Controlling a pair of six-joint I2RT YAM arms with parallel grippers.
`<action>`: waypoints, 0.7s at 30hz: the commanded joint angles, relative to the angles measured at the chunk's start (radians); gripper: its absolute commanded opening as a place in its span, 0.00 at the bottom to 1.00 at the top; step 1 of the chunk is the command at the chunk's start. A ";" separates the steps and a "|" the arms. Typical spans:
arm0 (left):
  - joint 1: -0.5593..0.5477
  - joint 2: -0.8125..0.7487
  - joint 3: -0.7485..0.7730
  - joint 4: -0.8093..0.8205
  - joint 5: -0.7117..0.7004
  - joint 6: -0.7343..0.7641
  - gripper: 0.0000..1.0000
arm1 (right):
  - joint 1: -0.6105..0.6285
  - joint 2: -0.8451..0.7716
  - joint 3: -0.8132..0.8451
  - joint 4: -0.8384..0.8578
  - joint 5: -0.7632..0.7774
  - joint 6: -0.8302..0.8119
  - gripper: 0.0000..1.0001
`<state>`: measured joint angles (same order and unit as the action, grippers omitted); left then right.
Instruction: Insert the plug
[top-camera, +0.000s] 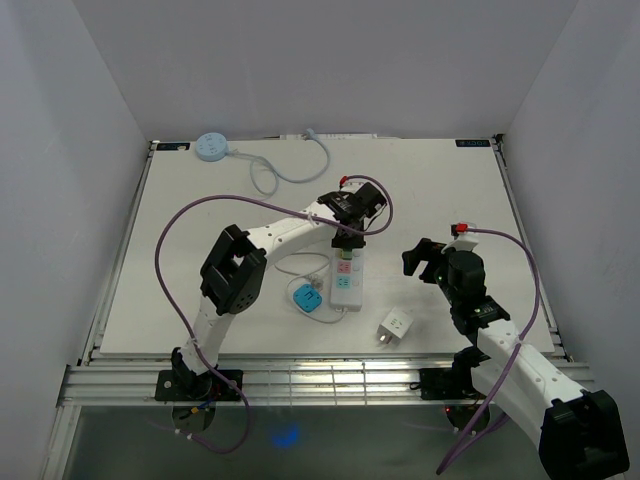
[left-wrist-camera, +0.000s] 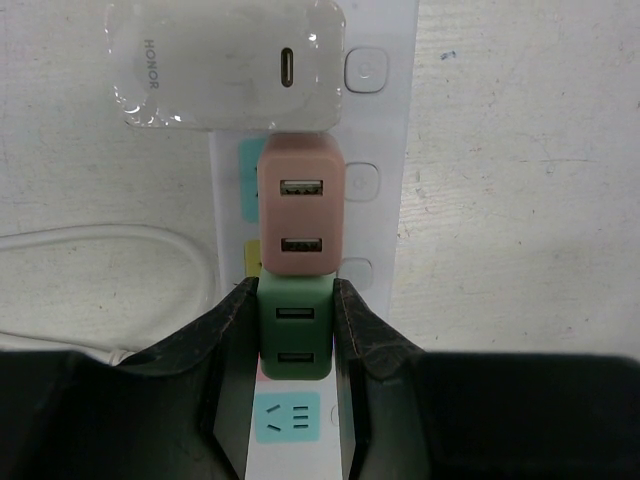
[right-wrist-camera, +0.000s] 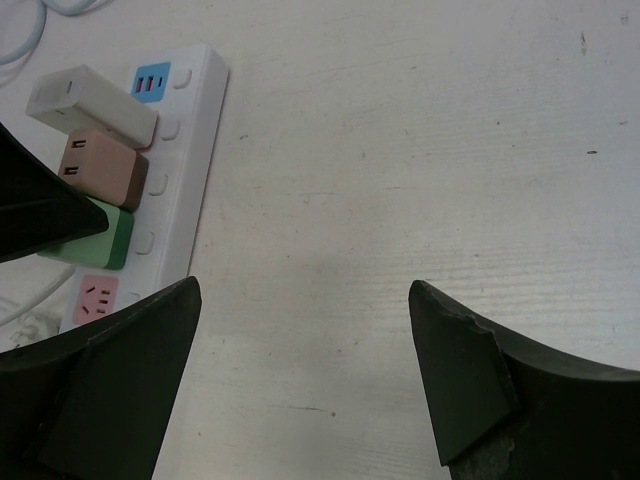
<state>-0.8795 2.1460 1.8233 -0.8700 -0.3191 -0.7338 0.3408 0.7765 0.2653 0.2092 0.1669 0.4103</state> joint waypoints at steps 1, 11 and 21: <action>-0.003 0.048 -0.059 -0.075 0.038 0.002 0.00 | -0.005 0.000 0.002 0.038 -0.009 0.002 0.90; -0.004 0.005 0.073 -0.099 0.015 0.071 0.49 | -0.005 0.000 -0.003 0.044 -0.012 -0.001 0.90; -0.003 -0.124 0.019 -0.046 0.044 0.096 0.81 | -0.008 0.001 -0.005 0.050 -0.023 -0.008 0.90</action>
<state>-0.8795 2.1437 1.8679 -0.9424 -0.2996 -0.6529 0.3397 0.7795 0.2653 0.2108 0.1528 0.4107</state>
